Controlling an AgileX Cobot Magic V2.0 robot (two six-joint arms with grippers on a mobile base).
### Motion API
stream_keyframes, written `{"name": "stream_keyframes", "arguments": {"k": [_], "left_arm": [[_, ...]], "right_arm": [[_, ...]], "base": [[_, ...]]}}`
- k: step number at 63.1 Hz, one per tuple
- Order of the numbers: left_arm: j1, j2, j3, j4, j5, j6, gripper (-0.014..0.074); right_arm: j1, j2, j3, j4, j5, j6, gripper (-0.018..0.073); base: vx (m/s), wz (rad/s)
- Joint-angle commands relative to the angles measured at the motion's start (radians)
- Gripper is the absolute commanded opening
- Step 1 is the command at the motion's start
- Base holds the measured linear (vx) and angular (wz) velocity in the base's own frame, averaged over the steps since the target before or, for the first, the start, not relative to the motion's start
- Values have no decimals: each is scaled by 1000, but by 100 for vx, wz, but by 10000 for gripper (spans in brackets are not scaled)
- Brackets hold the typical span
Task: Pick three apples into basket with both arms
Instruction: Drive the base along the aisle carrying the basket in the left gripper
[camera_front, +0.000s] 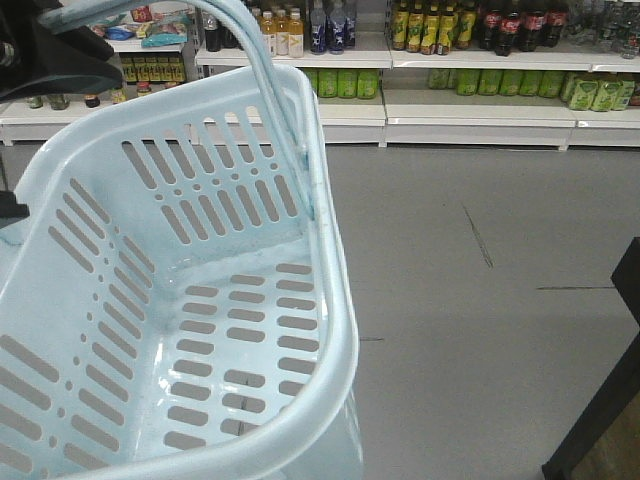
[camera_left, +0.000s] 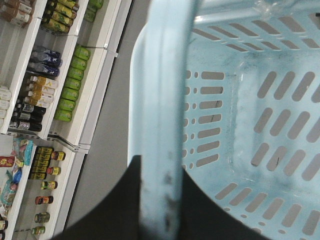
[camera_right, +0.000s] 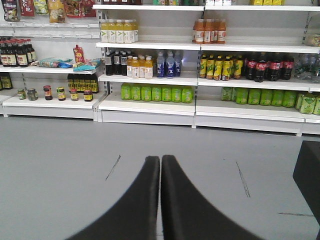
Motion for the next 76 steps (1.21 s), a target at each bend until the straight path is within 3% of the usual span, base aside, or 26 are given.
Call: {"name": "stream_keyframes", "arguments": {"k": [1,76], "left_arm": [[-7,-23,-28,11,-50,-17,-6],[-7,-23,-28,11,-50,-17,-6]], "right_arm": [[1,-13,14,-8,-75,-10,-8],[1,-13,14,-8,-75,-10,-8]], "base": [[0,-1],[0,-1]]}}
